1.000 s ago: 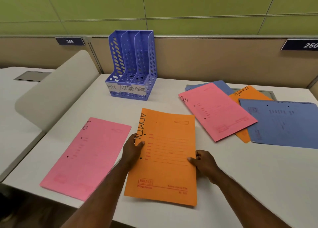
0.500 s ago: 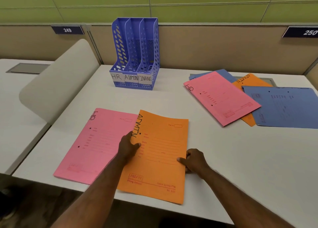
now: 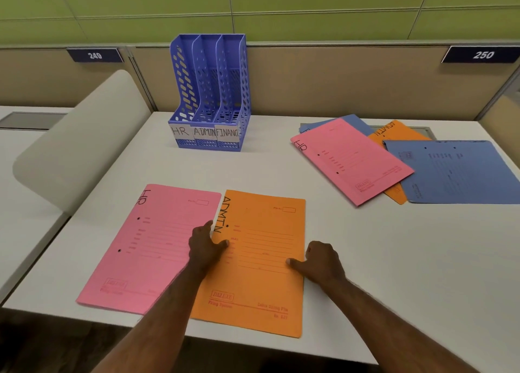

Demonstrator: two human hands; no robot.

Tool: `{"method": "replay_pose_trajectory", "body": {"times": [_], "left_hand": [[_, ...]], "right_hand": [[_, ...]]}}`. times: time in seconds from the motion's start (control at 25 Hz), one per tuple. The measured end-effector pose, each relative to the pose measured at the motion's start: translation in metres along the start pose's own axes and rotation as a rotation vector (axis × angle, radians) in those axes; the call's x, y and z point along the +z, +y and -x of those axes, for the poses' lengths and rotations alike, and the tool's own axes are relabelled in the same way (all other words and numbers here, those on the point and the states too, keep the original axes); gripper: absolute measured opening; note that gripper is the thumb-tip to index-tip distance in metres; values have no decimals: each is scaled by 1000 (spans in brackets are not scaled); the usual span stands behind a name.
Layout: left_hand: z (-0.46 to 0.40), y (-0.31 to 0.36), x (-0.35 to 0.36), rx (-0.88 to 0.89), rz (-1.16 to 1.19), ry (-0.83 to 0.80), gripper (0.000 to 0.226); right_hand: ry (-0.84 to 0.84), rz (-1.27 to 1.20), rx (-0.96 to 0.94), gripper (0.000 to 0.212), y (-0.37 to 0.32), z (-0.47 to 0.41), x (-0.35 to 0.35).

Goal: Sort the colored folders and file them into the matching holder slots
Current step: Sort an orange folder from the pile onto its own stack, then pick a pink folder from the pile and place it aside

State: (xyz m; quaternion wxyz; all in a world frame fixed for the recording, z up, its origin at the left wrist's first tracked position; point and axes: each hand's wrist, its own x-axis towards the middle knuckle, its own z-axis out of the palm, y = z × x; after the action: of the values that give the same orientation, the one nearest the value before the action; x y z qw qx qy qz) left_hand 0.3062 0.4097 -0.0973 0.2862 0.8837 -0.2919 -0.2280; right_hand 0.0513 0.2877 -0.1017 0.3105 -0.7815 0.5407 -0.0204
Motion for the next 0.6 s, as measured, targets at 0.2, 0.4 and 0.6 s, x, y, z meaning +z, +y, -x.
{"method": "replay_pose_trajectory", "body": {"times": [0.2, 0.4, 0.6], "left_hand": [[-6, 34, 9, 101, 86, 68, 61], [-8, 99, 35, 235, 259, -2, 55], [-15, 174, 77, 249, 381, -64, 63]], "right_hand": [[155, 27, 20, 55, 17, -10, -31], [212, -130, -42, 49, 55, -39, -82], [318, -144, -143, 55, 101, -82, -140]]}}
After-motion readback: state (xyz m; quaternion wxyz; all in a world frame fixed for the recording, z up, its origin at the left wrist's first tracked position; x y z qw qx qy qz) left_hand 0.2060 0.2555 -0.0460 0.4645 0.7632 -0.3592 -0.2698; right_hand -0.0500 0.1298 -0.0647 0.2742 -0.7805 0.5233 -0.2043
